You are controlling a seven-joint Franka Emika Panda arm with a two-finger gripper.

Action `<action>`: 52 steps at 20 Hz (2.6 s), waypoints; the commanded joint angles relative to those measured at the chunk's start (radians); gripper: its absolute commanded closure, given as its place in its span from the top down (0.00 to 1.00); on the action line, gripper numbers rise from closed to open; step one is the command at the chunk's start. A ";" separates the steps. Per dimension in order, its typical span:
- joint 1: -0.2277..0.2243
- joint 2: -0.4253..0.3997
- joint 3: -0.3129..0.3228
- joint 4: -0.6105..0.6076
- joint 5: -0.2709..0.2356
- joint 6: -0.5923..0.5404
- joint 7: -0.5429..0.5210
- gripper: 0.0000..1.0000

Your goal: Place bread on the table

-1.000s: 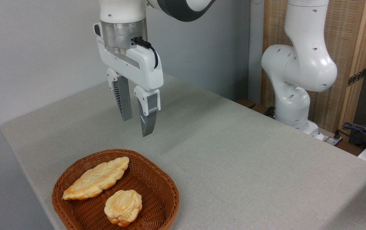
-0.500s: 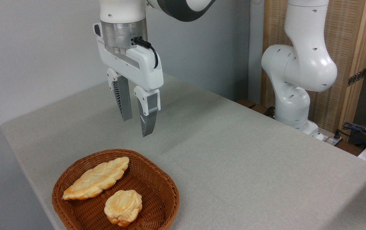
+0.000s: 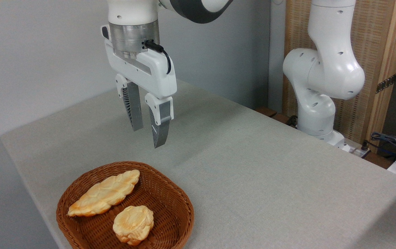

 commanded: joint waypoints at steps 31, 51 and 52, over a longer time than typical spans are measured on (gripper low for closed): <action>0.002 0.175 0.079 0.012 0.018 0.317 0.005 1.00; 0.000 0.301 0.087 0.012 0.147 0.363 0.001 1.00; 0.000 0.302 0.087 0.012 0.147 0.361 0.000 1.00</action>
